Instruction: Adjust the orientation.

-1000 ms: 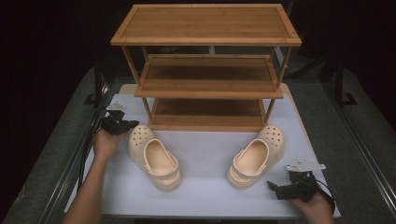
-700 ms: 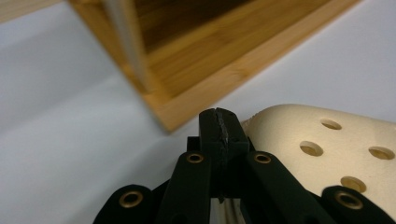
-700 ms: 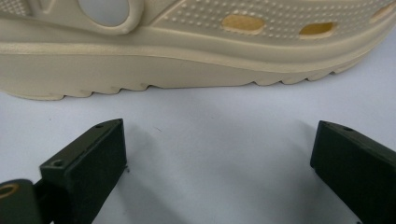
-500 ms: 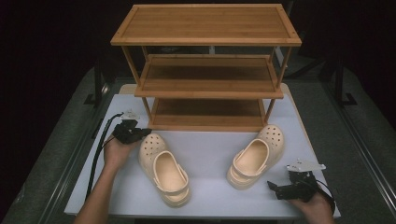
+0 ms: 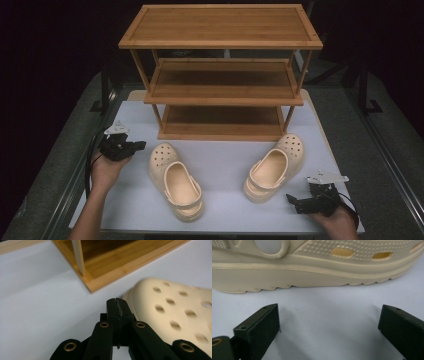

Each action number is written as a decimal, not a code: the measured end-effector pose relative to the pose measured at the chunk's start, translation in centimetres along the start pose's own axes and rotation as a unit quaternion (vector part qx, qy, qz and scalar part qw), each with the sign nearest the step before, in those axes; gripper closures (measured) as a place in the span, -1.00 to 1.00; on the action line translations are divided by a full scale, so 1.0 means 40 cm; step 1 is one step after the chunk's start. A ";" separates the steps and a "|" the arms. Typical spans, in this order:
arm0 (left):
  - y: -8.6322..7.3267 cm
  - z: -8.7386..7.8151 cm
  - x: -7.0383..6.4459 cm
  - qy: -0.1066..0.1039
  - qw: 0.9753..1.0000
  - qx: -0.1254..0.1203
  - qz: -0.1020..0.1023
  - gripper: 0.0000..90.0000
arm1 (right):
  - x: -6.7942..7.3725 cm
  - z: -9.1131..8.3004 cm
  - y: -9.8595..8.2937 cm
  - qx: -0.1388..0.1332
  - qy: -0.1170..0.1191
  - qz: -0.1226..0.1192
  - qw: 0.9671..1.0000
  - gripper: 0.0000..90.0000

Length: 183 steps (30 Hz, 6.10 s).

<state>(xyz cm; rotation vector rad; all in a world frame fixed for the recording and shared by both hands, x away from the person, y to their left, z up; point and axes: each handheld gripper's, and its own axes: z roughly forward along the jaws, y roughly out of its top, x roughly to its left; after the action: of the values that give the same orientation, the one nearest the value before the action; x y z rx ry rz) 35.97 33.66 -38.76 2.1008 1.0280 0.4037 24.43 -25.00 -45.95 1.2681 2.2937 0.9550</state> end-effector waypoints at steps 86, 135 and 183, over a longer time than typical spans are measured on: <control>0.070 0.139 -0.211 -0.097 0.993 0.008 0.070 0.81 | 0.000 0.000 0.000 0.000 0.000 0.000 1.000 -0.93; 0.081 0.075 -0.297 -0.082 0.985 -0.012 0.151 0.83 | 0.000 0.000 0.000 0.000 0.001 0.000 1.000 -0.93; -0.055 -0.123 -0.071 -0.043 0.998 -0.055 0.009 -0.33 | 0.000 0.000 0.000 0.001 0.001 0.001 1.000 -0.94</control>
<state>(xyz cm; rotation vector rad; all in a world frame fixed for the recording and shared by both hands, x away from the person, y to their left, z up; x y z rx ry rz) 30.24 34.72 -36.98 2.0121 0.9178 0.3661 24.43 -25.01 -45.94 1.2698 2.2955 0.9550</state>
